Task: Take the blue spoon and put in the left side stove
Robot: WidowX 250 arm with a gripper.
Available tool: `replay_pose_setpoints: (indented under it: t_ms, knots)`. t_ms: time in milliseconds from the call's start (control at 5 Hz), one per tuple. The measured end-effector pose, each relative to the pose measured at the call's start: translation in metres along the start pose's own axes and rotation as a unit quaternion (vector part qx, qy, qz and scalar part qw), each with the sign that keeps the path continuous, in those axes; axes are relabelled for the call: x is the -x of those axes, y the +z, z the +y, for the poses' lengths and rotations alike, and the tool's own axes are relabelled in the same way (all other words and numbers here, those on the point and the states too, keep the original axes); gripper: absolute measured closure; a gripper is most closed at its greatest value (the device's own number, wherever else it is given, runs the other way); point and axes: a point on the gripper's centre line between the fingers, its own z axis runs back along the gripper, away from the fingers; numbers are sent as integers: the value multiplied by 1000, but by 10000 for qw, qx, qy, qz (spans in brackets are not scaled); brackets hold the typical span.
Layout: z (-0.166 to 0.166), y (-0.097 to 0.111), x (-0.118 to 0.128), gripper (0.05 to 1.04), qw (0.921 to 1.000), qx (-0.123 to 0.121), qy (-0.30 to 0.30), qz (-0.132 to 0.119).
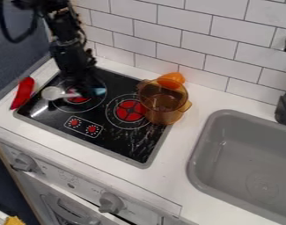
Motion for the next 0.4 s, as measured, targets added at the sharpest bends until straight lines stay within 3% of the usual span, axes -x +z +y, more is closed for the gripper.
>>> replay_pose_setpoints:
  t_ms: [200,400]
  knots:
    - [-2,-7,19,759,9963,340,-580,-539]
    - [-4,-10,14,693,9933,448,-670,-827]
